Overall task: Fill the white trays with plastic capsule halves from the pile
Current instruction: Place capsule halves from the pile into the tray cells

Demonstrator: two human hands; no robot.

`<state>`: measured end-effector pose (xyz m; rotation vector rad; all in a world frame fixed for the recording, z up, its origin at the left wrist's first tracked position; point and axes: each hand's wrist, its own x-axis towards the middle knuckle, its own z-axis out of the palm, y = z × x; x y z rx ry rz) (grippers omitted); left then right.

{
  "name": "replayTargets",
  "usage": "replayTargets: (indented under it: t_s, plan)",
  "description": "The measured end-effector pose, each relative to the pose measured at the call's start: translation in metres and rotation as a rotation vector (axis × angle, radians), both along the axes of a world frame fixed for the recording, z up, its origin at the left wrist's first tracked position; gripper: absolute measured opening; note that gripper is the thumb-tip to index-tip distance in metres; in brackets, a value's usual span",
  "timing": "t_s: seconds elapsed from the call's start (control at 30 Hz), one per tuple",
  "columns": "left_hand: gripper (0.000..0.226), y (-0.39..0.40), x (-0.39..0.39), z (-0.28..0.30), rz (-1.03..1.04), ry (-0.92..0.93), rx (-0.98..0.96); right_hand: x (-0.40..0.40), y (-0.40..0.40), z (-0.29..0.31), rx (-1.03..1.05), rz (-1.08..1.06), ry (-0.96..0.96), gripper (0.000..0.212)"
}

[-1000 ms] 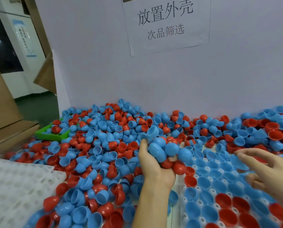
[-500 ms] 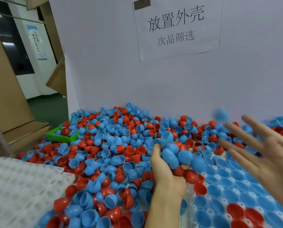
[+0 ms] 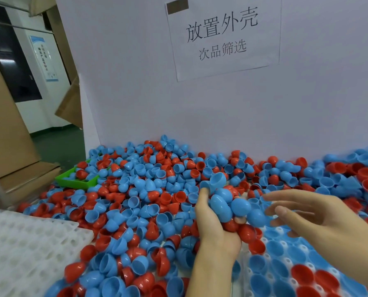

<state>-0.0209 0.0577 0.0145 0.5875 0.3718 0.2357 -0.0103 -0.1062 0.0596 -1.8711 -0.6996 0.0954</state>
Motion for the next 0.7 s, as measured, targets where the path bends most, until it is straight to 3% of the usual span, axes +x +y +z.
replayTargets:
  t_s: [0.33,0.5,0.7]
  plan:
    - [0.048,-0.009,0.002,0.0,-0.104,-0.012,0.014,-0.002,0.004,-0.028,-0.065,-0.068,-0.003,0.023]
    - [0.061,-0.018,0.003,0.001,-0.094,-0.013,0.037,0.001,0.0,-0.037,-0.051,-0.159,-0.029,0.017]
    - [0.057,-0.018,0.005,0.002,-0.079,-0.019,0.012,0.004,0.0,-0.042,0.004,-0.217,-0.072,0.022]
